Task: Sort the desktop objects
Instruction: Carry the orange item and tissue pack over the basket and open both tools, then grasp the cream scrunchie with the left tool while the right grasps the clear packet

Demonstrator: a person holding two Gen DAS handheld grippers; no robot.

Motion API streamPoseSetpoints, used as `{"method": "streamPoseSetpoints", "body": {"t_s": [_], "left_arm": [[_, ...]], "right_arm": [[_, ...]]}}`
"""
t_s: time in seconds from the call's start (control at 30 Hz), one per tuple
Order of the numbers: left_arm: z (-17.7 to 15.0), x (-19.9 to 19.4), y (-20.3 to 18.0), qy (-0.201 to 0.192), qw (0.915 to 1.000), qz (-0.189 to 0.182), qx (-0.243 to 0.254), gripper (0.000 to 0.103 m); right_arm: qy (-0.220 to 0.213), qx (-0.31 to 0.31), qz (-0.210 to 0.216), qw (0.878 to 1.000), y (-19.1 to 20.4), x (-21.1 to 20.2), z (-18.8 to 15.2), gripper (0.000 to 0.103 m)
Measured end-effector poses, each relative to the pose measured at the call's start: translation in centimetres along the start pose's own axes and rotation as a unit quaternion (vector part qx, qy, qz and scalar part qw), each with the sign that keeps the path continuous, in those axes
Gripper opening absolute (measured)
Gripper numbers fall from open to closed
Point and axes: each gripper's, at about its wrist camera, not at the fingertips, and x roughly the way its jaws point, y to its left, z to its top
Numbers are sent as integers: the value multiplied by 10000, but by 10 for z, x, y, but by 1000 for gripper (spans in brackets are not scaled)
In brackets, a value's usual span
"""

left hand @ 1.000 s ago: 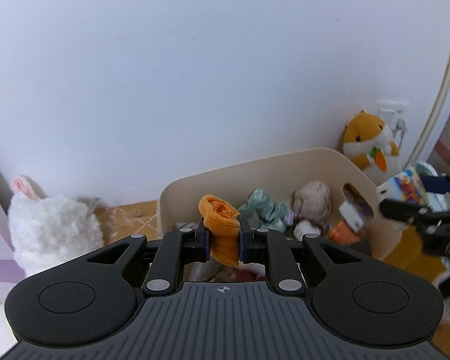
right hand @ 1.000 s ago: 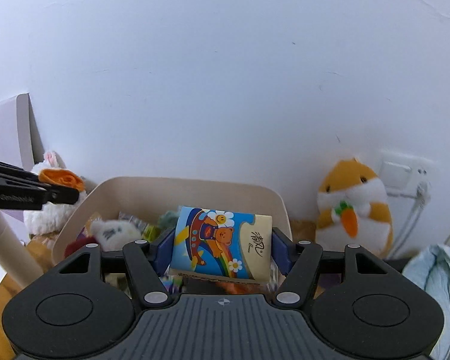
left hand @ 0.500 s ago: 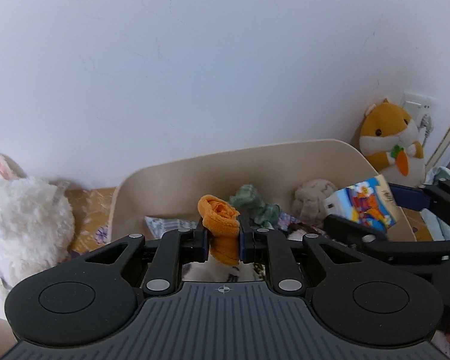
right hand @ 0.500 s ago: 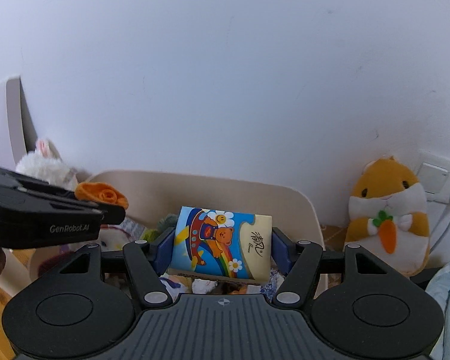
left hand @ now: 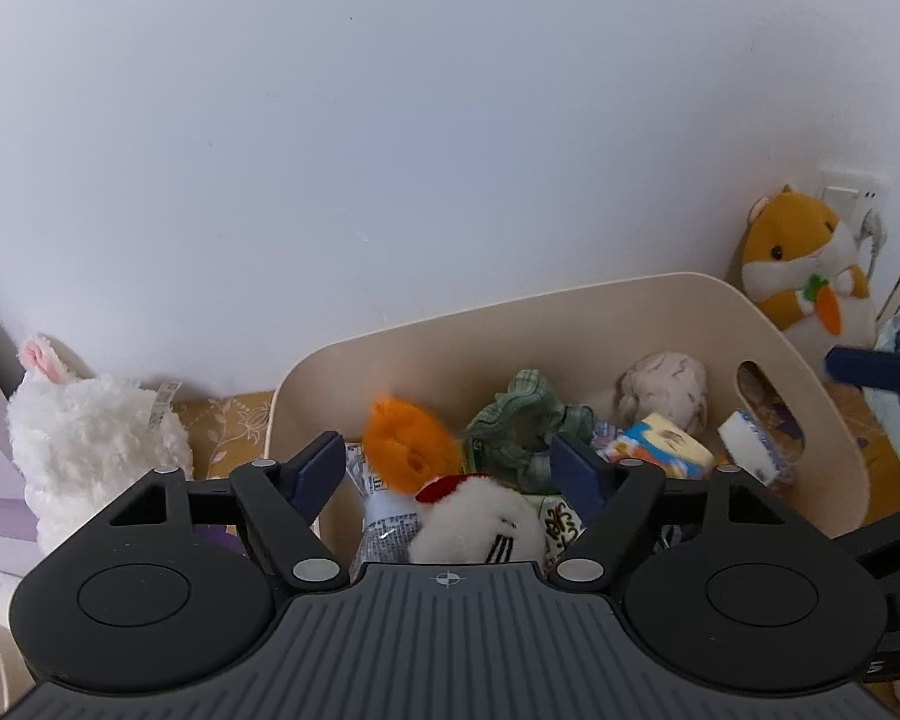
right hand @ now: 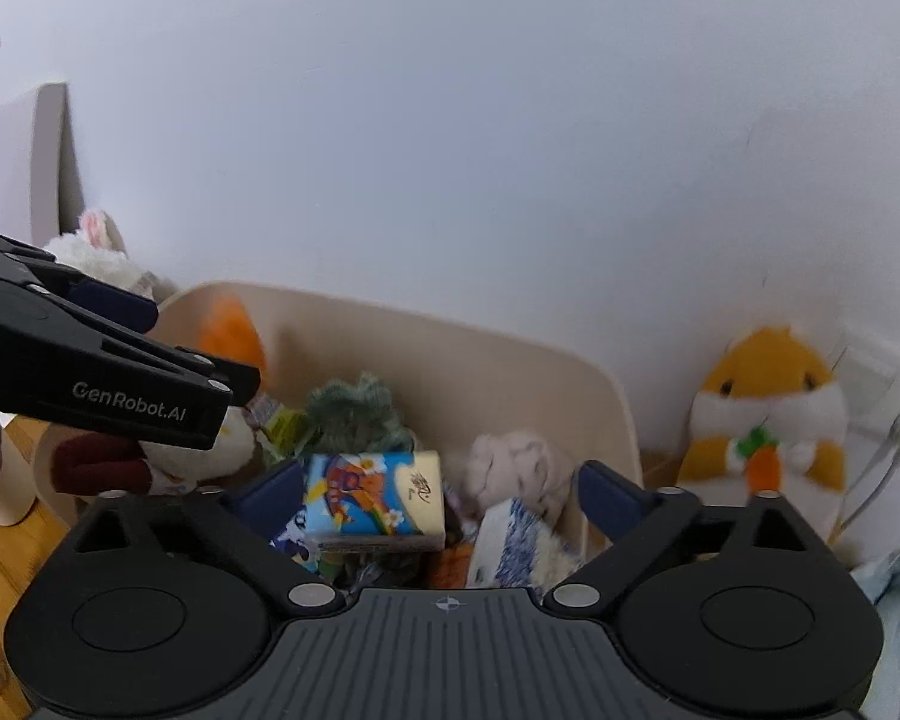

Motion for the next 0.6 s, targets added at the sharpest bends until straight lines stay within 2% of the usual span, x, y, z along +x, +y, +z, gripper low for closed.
{"method": "streamPoseSetpoints", "body": {"t_s": [0.17,0.3,0.43,0.47,0.5,0.6], "left_arm": [[-14,-26,8,-193,9998,-6,88,82],[-34,-50,17,-199,9997,-142,31,82],[-63,-61,14,-77,9996,-206,169,82],[-69,-61,14,11,9995,-258,153,82],[-77,-61,13,145,9993,-330,120,82],[-94,-58,11,428,9981,-431,70,82]], "right_arm": [[-405,258,28,9988,-4,-39,-11,103],[-458,337,168,9982,-12,-56,-25,103],[-134,-158,466,9987,-11,-60,-53,103],[-11,-379,612,9974,-10,-59,-60,99],[94,-578,765,9953,-7,-59,-66,95],[439,-1106,1240,9851,-2,-51,-78,91]]}}
